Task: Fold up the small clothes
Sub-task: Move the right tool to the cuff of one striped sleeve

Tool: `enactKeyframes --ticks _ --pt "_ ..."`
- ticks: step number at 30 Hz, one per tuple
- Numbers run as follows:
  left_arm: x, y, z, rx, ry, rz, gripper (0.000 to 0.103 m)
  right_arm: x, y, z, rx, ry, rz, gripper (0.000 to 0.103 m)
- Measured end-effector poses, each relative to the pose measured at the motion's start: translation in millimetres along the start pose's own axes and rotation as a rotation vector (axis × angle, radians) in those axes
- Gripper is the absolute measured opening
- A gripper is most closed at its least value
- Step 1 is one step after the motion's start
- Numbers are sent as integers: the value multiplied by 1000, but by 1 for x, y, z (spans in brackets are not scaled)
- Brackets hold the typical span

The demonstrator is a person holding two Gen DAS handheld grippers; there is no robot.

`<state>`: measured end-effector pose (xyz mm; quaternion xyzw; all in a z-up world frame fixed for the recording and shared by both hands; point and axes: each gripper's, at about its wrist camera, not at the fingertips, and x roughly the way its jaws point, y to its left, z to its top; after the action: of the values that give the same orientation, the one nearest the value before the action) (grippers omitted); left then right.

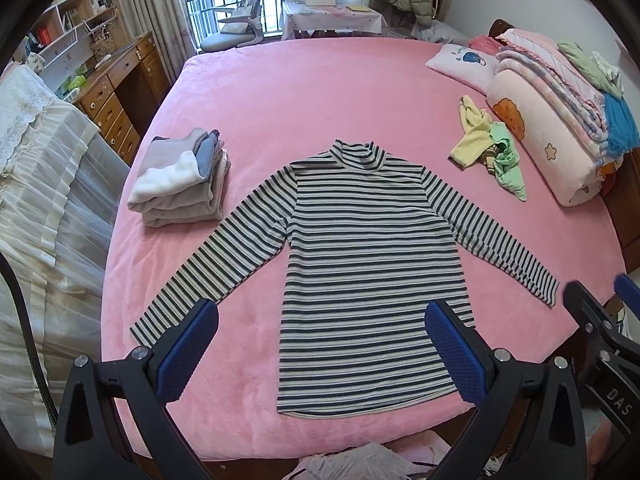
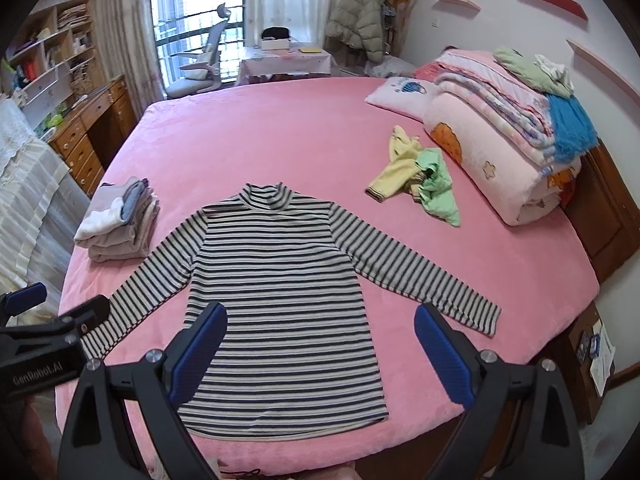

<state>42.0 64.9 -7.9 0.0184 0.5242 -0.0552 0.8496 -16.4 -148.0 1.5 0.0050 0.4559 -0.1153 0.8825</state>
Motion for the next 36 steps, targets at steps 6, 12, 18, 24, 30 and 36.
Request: enactKeyframes --ticks 6,12,18,24,30,36 --pt "18 2 9 18 13 -2 103 7 -20 -11 71 41 -52 95" --pt "23 -19 21 88 -42 23 103 10 -51 -23 134 73 -134 95" --pt "27 -64 27 186 -93 53 103 19 -96 -25 186 83 -180 95" --pt "50 -127 25 265 -81 31 103 52 -159 -26 246 78 -161 95" --pt "102 -209 22 278 -22 -18 103 114 -230 -36 288 99 -131 95" --pt "187 -303 15 336 -26 17 103 196 -303 -62 362 148 -103 91"
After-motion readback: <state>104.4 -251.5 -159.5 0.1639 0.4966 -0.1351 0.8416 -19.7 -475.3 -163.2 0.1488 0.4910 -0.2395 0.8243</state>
